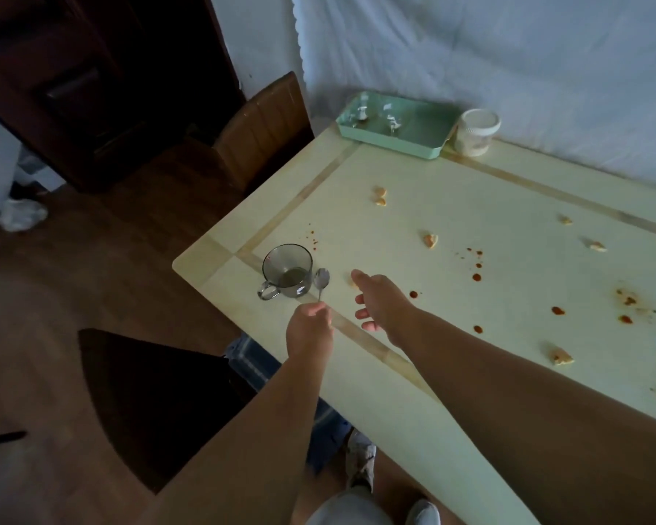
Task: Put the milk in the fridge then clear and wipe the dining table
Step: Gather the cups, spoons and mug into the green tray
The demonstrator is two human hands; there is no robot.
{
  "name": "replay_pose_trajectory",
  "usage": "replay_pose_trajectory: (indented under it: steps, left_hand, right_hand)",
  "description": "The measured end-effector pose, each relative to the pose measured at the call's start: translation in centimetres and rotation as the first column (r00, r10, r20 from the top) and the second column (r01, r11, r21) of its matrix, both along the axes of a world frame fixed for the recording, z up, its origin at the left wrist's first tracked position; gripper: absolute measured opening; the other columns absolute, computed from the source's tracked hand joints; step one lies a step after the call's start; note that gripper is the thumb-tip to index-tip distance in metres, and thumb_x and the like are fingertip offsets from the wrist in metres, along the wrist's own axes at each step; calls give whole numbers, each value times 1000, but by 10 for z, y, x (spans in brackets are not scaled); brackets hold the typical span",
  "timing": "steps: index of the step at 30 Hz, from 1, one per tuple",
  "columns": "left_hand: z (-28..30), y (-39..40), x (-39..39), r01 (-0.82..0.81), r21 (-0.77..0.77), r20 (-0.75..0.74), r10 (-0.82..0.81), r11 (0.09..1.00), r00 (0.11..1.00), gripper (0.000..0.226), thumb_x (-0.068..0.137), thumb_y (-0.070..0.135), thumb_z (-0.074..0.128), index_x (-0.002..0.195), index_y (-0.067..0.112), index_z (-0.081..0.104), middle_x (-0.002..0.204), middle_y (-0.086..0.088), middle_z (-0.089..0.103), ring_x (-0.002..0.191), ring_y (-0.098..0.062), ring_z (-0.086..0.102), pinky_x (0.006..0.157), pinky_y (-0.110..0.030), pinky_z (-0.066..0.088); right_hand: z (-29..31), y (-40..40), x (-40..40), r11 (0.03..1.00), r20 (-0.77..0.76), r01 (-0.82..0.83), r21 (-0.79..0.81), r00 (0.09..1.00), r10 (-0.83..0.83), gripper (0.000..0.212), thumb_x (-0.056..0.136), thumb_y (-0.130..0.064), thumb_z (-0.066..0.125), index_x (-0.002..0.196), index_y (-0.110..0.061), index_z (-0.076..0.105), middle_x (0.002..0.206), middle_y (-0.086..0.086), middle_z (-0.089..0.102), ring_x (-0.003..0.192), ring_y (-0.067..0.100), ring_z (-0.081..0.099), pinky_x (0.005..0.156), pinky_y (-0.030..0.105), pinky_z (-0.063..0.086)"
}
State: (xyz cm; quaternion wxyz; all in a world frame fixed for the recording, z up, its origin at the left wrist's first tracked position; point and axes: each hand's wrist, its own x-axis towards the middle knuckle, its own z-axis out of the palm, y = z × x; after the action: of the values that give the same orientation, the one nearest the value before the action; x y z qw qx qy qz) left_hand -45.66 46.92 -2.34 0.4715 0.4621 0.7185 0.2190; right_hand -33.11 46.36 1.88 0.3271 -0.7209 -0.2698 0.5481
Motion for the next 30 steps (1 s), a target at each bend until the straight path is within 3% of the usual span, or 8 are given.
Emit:
replay_pose_trajectory:
  steps: [4, 10, 13, 16, 21, 30]
  left_hand:
    - [-20, 10, -14, 22, -39, -115, -26, 999, 993, 30, 95, 25, 54, 124, 18, 60, 113, -3, 70, 101, -17, 67, 94, -36, 53]
    - [-40, 22, -22, 100, -69, -235, -113, 993, 965, 33, 95, 25, 57, 127, 16, 57, 125, -1, 63, 111, -18, 60, 83, -24, 44]
    - [-53, 28, -20, 150, -90, -293, -170, 985, 941, 35, 94, 27, 59, 127, 17, 55, 127, -2, 62, 112, -19, 61, 84, -26, 44]
    - [-64, 30, -17, 216, -95, -369, -235, 972, 899, 30, 94, 28, 60, 121, 17, 53, 119, -3, 65, 108, -20, 63, 80, -27, 45]
    - [-70, 36, -13, 259, -52, -419, -257, 964, 871, 24, 93, 28, 62, 113, 19, 51, 109, 0, 66, 99, -20, 64, 76, -28, 48]
    - [-82, 36, -14, 257, -98, -468, -272, 962, 841, 18, 97, 34, 53, 106, 18, 56, 98, 1, 65, 92, -18, 63, 81, -35, 54]
  right_hand:
    - [-16, 12, -11, 998, -10, 2, -64, 1000, -3, 37, 98, -41, 42, 97, -6, 55, 79, 10, 55, 72, 23, 58, 75, 40, 47]
    - [-36, 22, -14, 996, -70, 20, -90, 997, -27, 36, 98, -43, 43, 82, -13, 52, 79, 10, 54, 75, 25, 56, 72, 39, 46]
    - [-45, 24, -12, 990, -110, 50, -133, 992, -65, 35, 99, -43, 44, 90, -11, 55, 85, 9, 54, 73, 22, 56, 67, 36, 46]
    - [-50, 25, -12, 982, -154, 71, -176, 983, -99, 33, 100, -40, 44, 106, -9, 54, 90, 8, 50, 71, 18, 54, 62, 31, 44]
    - [-53, 29, -12, 980, -156, 55, -191, 984, -86, 31, 102, -39, 43, 111, -10, 52, 90, 7, 50, 73, 17, 53, 63, 29, 43]
    - [-57, 30, -21, 973, -192, 22, -232, 979, -68, 23, 100, -34, 47, 101, -11, 48, 82, 6, 40, 68, 17, 42, 56, 27, 35]
